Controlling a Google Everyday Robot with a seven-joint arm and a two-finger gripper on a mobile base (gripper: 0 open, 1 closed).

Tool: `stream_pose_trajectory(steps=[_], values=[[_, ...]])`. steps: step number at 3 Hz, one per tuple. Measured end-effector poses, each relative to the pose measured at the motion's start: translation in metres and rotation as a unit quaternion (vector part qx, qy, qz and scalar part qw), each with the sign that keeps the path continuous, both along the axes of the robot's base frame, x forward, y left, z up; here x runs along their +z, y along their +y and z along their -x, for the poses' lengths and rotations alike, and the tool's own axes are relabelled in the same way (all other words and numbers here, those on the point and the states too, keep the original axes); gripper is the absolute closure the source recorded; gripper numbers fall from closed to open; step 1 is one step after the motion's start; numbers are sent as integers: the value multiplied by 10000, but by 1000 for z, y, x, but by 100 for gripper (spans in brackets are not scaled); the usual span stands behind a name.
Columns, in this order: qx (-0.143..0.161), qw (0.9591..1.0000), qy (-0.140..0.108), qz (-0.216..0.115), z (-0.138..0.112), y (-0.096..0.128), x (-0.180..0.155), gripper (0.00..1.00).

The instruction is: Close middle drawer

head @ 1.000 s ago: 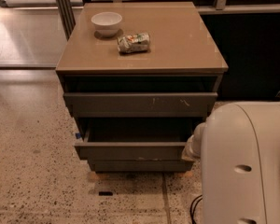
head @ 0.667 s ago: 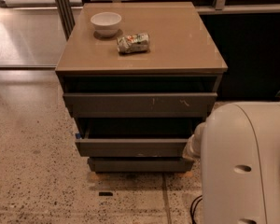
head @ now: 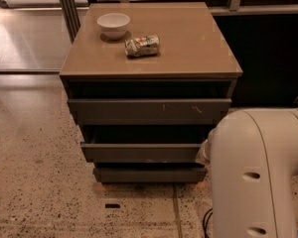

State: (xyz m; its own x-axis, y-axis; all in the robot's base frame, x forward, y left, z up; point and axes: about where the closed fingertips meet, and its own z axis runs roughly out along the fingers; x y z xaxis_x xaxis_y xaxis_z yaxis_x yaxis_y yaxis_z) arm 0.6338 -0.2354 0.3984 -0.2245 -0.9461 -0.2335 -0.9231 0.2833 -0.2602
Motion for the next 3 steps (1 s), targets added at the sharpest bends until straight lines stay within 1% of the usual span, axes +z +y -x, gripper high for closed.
stream_pose_trajectory(steps=[1, 2, 3], values=[[-209, 9995, -245, 10, -25, -10, 7, 100], [-209, 9995, -245, 10, -25, -10, 7, 100], [-393, 9979, -518, -48, -49, -16, 16, 100]])
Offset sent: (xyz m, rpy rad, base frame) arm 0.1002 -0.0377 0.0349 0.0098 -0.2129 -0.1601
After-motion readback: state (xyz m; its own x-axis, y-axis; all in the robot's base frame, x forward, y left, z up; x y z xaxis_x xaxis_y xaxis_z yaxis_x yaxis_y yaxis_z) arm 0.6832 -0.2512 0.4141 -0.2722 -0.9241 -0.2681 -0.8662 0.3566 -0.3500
